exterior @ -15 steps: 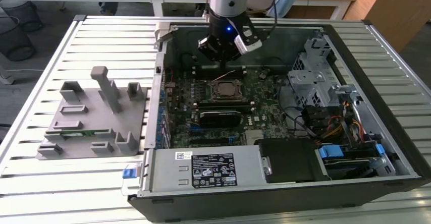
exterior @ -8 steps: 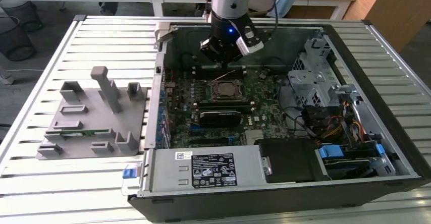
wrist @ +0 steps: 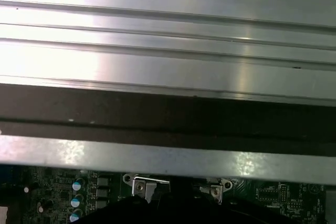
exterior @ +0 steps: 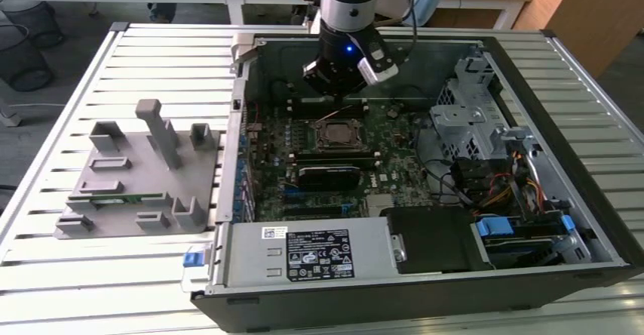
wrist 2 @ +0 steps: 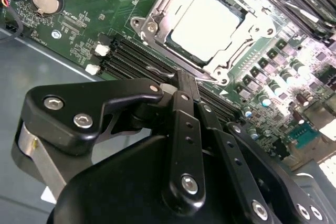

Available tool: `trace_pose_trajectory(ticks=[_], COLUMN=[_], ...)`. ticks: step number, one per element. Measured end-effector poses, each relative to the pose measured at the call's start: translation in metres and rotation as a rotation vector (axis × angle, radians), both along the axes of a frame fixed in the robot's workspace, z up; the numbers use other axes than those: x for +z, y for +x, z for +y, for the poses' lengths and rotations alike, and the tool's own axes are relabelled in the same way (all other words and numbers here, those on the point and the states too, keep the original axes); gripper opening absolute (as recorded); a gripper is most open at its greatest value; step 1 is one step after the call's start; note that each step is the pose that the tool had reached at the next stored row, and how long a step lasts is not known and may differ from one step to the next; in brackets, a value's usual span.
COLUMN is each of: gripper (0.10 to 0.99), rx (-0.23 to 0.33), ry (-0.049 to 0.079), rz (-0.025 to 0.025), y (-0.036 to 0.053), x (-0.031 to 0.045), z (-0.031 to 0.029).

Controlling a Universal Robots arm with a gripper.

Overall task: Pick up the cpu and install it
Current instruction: 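Install the first cpu locking lever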

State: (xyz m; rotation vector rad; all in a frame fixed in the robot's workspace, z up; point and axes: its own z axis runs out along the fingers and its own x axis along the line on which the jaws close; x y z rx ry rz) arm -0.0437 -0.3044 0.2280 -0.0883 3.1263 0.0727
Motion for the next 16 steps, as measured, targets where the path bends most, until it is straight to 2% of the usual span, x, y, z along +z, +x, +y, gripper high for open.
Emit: trace_pose_trajectory(ticks=[16], gripper=[0.106], rx=[0.003], ry=[0.0], rz=[-0.0001], y=[0.0077], x=[-0.0082], z=[0.0038])
